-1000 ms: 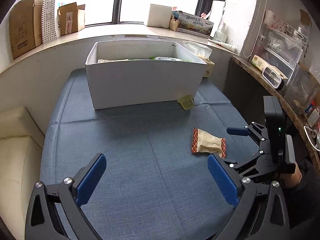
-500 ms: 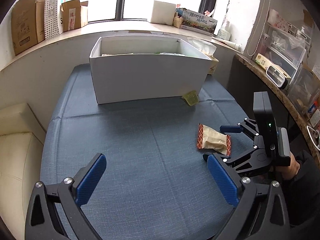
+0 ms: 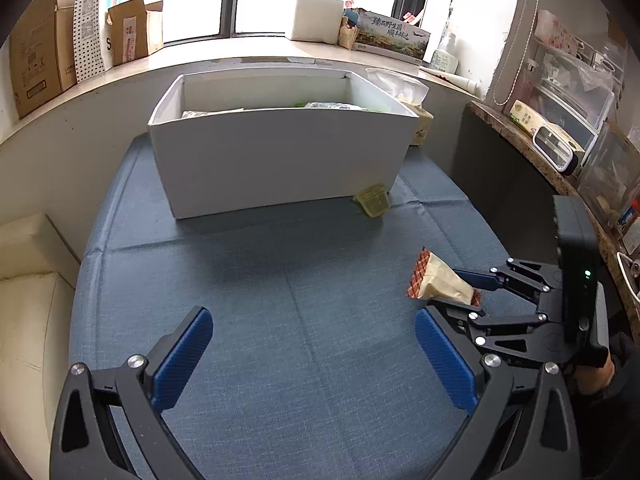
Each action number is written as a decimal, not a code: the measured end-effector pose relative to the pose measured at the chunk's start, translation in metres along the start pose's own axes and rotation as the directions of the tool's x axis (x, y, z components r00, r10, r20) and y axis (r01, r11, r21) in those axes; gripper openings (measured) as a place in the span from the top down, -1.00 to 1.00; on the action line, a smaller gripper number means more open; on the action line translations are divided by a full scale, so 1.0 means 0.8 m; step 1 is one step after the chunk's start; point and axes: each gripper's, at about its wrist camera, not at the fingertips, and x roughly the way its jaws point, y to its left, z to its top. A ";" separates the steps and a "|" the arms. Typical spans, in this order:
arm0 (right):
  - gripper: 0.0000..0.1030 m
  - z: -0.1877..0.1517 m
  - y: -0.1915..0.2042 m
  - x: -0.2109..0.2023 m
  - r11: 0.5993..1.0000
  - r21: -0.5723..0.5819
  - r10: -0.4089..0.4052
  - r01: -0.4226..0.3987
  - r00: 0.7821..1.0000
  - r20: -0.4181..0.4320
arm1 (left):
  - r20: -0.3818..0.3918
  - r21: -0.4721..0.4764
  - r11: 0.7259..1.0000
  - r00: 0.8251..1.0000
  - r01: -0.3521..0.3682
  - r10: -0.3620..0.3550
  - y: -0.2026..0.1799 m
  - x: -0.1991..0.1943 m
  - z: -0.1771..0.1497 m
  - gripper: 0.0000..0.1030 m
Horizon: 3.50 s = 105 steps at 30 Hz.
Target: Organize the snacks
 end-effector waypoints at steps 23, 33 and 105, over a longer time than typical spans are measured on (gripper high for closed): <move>0.04 -0.080 -0.122 -0.154 0.905 0.417 -0.173 0.083 0.968 0.182 | -0.031 0.041 0.980 0.980 -0.196 0.197 -0.142 0.213 0.102 -0.99; 0.04 -0.080 -0.116 -0.144 0.908 0.415 -0.147 0.065 0.975 0.169 | -0.032 -0.012 0.986 0.986 -0.163 0.163 -0.107 0.219 0.102 0.30; -1.00 0.164 0.019 -0.218 0.984 0.155 -0.144 0.084 0.890 0.432 | 0.323 -0.059 0.983 0.929 -0.171 0.181 0.028 -0.175 0.100 -1.00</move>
